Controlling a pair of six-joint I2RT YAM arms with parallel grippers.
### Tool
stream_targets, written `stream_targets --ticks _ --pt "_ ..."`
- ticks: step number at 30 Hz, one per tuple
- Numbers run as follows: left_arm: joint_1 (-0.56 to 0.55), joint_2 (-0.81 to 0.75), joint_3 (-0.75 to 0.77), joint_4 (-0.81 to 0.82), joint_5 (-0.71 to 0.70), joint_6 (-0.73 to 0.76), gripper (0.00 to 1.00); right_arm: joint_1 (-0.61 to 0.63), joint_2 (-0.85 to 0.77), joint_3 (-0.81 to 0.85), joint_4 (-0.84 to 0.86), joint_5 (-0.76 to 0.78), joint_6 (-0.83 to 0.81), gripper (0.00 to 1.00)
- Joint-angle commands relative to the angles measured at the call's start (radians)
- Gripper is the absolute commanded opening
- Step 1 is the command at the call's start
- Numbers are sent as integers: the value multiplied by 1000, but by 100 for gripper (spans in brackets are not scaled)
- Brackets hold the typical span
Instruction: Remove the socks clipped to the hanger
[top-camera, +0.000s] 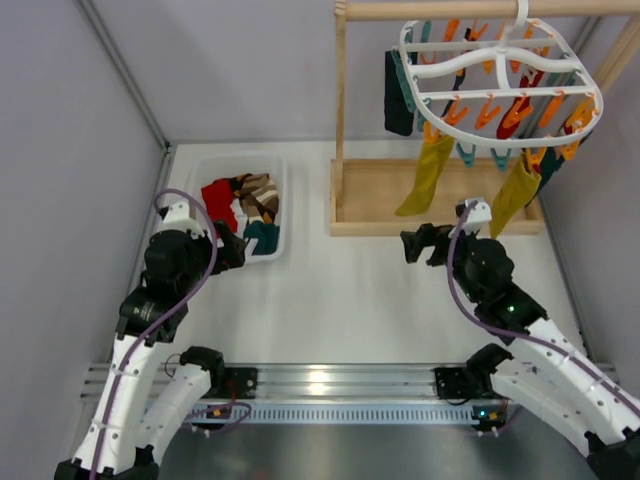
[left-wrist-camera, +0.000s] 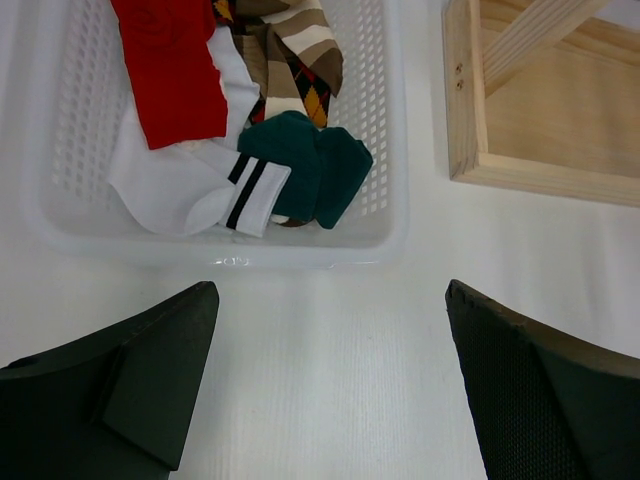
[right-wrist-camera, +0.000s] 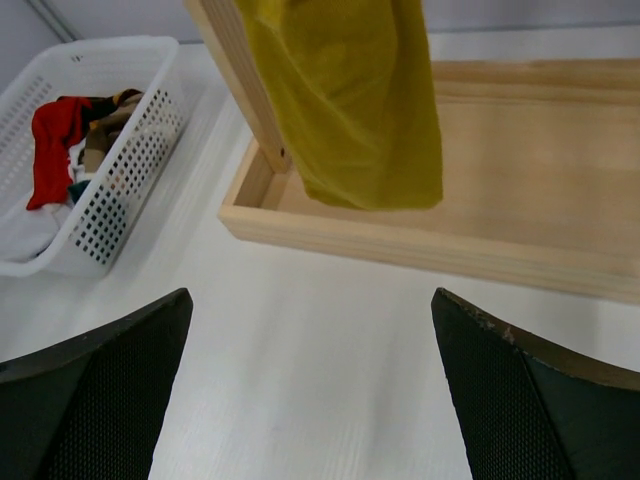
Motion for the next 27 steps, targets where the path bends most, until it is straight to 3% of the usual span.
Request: stream_targets --ticks 1,8,13,16,17,20,23,27 --pt "-4 9 -4 52 27 0 99 -8 139 7 362 -33 -57 100" --pt "-23 13 -6 52 38 2 99 -8 402 35 581 145 -160 100" --pt "-34 13 -6 52 44 5 99 -24 548 73 689 133 -219 98" --pt "-34 21 -3 53 53 5 99 -28 566 47 781 101 -246 71" --pt "-34 25 -3 53 62 5 99 -28 563 21 807 94 -249 46" --pt "-34 56 9 55 70 2 99 -30 534 -36 914 85 -243 17" --pt "-34 102 37 55 124 -22 99 -30 504 -51 933 79 -240 0" --pt "-34 143 126 117 260 -85 99 -27 435 -70 873 10 -219 0"
